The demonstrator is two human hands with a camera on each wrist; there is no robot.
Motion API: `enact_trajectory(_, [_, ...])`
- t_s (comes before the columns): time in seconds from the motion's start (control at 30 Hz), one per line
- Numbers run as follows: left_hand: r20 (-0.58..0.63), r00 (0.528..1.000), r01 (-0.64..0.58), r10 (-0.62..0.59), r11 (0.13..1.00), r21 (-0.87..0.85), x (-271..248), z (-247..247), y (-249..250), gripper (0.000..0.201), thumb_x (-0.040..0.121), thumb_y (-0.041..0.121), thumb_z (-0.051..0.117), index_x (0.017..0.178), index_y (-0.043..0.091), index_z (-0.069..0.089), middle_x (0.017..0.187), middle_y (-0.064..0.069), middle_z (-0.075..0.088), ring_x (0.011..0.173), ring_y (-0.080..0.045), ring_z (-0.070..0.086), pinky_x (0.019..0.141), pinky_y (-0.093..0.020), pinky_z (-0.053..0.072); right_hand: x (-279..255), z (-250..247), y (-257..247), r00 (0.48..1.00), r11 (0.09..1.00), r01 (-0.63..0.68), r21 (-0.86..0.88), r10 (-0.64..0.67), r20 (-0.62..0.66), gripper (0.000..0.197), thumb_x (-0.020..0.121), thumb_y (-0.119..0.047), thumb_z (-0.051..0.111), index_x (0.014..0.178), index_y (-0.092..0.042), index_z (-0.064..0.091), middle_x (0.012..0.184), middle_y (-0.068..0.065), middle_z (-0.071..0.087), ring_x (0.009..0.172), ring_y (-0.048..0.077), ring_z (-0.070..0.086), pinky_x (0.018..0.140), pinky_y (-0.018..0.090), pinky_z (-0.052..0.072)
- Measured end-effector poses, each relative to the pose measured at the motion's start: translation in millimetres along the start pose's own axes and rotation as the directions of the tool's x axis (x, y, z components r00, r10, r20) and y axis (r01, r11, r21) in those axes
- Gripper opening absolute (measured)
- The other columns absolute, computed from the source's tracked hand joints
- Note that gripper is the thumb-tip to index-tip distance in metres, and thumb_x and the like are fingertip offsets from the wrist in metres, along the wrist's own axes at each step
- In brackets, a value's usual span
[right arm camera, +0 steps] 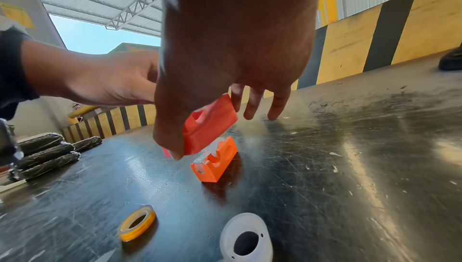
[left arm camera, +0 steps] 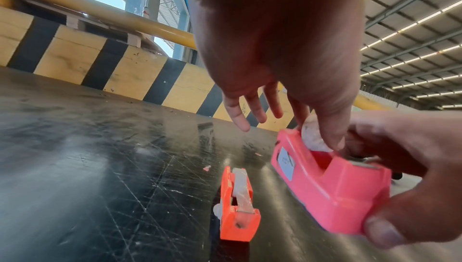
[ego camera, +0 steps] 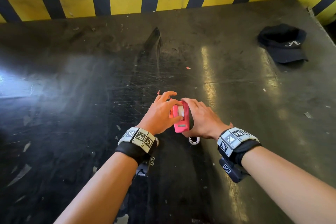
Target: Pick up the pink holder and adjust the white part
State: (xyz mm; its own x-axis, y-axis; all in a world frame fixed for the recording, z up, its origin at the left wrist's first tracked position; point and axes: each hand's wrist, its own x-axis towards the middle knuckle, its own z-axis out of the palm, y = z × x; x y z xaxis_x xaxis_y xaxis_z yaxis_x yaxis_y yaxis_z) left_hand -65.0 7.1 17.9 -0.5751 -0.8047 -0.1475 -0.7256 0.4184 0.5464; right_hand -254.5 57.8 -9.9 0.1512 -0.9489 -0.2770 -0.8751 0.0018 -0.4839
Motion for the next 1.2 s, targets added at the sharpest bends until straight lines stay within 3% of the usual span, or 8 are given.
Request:
enact_trajectory(0.23, [-0.028, 0.999, 0.023, -0.027, 0.991, -0.129, -2.8, -17.7, -4.6, 0.045, 0.082, 0.024, 0.084, 0.125, 0.019, 0.069, 0.113, 0.003, 0.073, 0.098, -0.012, 0.070, 0.094, -0.038, 0.058, 22.5, 3.6, 15.1, 0.993, 0.993, -0.110, -0.037, 0.112, 0.042, 0.117, 0.055, -0.042, 0.091, 0.152, -0.031, 0.026, 0.151, -0.002, 0.045, 0.128, 0.033, 0.051, 0.106, 0.057, 0.046])
enact_trajectory(0.53, [0.008, 0.992, 0.127, -0.128, 0.969, -0.214, 3.6, -22.4, -20.6, 0.049, 0.085, 0.020, 0.082, 0.132, 0.023, 0.065, 0.120, 0.004, 0.072, 0.100, -0.009, 0.071, 0.090, -0.028, 0.061, 62.6, 9.6, 32.5, 0.970, 0.976, -0.206, -0.070, 0.214, 0.118, 0.119, 0.060, -0.033, 0.099, 0.153, -0.027, 0.026, 0.154, 0.002, 0.047, 0.134, 0.035, 0.051, 0.107, 0.058, 0.046])
enact_trajectory(0.67, [0.013, 0.989, 0.144, -0.146, 0.954, -0.263, 8.3, -17.2, -26.3, 0.052, 0.084, 0.020, 0.083, 0.131, 0.024, 0.063, 0.122, 0.005, 0.071, 0.100, -0.008, 0.072, 0.090, -0.030, 0.062, 64.0, 16.7, 37.5, 0.965, 0.970, -0.243, 0.027, 0.239, 0.106, 0.130, 0.059, -0.041, 0.098, 0.159, -0.029, 0.016, 0.165, 0.004, 0.030, 0.148, 0.037, 0.037, 0.114, 0.064, 0.040])
enact_trajectory(0.73, [0.019, 0.987, 0.162, -0.163, 0.947, -0.277, 9.9, -14.9, -29.4, 0.051, 0.083, 0.020, 0.084, 0.129, 0.024, 0.063, 0.120, 0.005, 0.071, 0.100, -0.009, 0.072, 0.090, -0.031, 0.062, 60.0, 13.3, 31.1, 0.983, 0.968, -0.183, 0.172, 0.186, -0.002, 0.108, 0.067, -0.043, 0.092, 0.156, -0.029, 0.031, 0.161, 0.003, 0.033, 0.146, 0.031, 0.039, 0.115, 0.058, 0.041])
enact_trajectory(0.8, [0.029, 0.984, 0.177, -0.176, 0.944, -0.278, 10.5, -12.8, -31.2, 0.050, 0.083, 0.020, 0.084, 0.128, 0.025, 0.064, 0.118, 0.005, 0.072, 0.100, -0.009, 0.072, 0.090, -0.032, 0.062, 56.4, 6.8, 22.9, 0.986, 0.943, -0.044, 0.329, 0.094, -0.136, 0.058, 0.080, -0.033, 0.086, 0.132, -0.024, 0.063, 0.140, 0.002, 0.054, 0.129, 0.020, 0.054, 0.110, 0.046, 0.046])
enact_trajectory(0.87, [0.034, 0.983, 0.183, -0.181, 0.943, -0.279, 9.8, -11.3, -31.4, 0.050, 0.083, 0.019, 0.084, 0.128, 0.024, 0.064, 0.117, 0.004, 0.072, 0.100, -0.009, 0.073, 0.090, -0.033, 0.063, 50.3, -2.0, 11.2, 0.986, 0.897, 0.023, 0.442, 0.052, -0.155, 0.022, 0.085, -0.024, 0.084, 0.106, -0.020, 0.078, 0.123, -0.002, 0.065, 0.111, 0.010, 0.061, 0.101, 0.034, 0.049])
enact_trajectory(1.03, [0.024, 0.985, 0.172, -0.173, 0.941, -0.291, 0.1, -11.4, -26.0, 0.050, 0.082, 0.018, 0.085, 0.127, 0.022, 0.065, 0.113, 0.004, 0.074, 0.096, -0.009, 0.074, 0.089, -0.033, 0.063, 34.9, -10.5, -4.2, 0.995, 0.836, -0.003, 0.549, 0.059, -0.084, 0.011, 0.086, -0.024, 0.083, 0.095, -0.018, 0.081, 0.122, -0.008, 0.066, 0.107, 0.002, 0.060, 0.091, 0.020, 0.046])
enact_trajectory(1.2, [0.018, 0.987, 0.155, -0.157, 0.947, -0.282, -13.5, -15.7, -14.7, 0.051, 0.081, 0.019, 0.086, 0.127, 0.022, 0.064, 0.116, 0.003, 0.073, 0.097, -0.009, 0.073, 0.088, -0.030, 0.063, 23.5, -10.6, -11.5, 0.997, 0.840, -0.003, 0.543, 0.045, -0.065, 0.012, 0.086, -0.025, 0.084, 0.094, -0.017, 0.080, 0.124, -0.005, 0.066, 0.113, 0.013, 0.061, 0.091, 0.026, 0.048])
